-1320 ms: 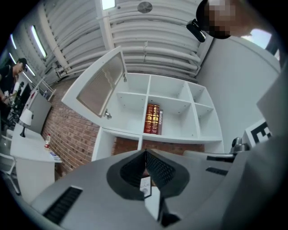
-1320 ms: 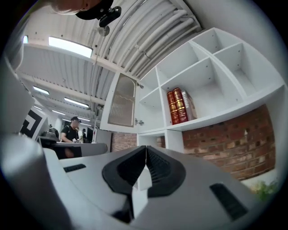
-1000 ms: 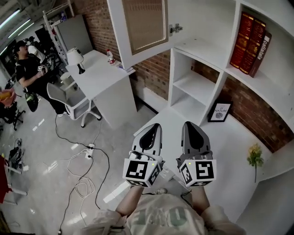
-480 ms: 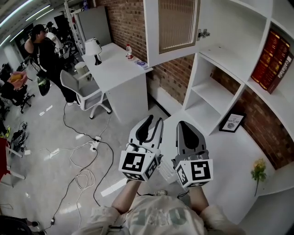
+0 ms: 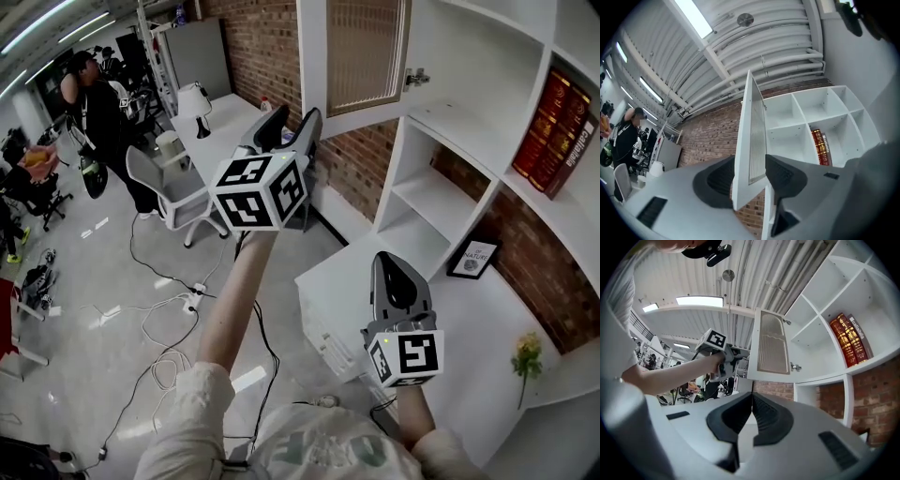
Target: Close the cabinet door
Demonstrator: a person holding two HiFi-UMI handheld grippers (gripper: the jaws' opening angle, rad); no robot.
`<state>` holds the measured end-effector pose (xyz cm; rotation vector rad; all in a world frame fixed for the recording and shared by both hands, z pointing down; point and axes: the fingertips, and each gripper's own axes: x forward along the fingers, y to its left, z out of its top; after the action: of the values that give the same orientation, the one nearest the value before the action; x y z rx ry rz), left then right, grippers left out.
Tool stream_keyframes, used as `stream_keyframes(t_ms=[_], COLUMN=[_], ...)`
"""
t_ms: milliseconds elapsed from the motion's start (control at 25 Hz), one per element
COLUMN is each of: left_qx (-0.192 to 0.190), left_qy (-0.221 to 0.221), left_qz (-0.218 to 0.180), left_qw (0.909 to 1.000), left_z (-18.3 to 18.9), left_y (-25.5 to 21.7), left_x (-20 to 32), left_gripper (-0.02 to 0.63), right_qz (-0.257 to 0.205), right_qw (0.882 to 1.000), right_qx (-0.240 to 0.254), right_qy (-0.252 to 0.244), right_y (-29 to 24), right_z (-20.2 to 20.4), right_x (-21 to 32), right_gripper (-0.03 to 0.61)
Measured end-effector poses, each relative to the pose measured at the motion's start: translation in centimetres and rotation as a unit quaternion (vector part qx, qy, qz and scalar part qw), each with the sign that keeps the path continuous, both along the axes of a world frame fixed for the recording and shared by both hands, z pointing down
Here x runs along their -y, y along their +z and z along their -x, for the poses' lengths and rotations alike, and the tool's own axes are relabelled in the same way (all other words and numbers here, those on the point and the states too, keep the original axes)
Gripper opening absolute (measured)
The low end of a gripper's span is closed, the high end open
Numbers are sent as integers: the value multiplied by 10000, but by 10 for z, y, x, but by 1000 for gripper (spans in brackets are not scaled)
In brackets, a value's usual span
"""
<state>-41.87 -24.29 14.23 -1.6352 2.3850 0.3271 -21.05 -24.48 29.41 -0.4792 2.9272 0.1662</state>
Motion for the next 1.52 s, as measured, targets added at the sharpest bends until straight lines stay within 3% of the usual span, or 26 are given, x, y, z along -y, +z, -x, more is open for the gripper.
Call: stream_keyframes(t_ms=[160,360,760,1160,1520], left_qx=[-215,-173,-122,-62,66], left_qy=[200,-18,-74,536,881], left_qz=[36,266,230,243,195], left_qw=[9996,9995,9996,9982,9959], left_z=[18,39,37,-1,-34], left_y=[-22,-20,-22,-21,-20], left_x=[29,47,48,44,46], left_gripper=[196,196,153,83,75], right_qz=[-55,-109,-45,4,-100], right_qw=[10000,9999,9999,9998,9998], right_qx=[55,8,-161,-184,-101], right_qy=[-1,-9,9,-123,-146], right_y=[-10,-11,1,7,-3], right_z=[1,-2,-6,-1,-4], right_x=[3,2,11,4,-4], right_gripper=[16,16,17,17,17])
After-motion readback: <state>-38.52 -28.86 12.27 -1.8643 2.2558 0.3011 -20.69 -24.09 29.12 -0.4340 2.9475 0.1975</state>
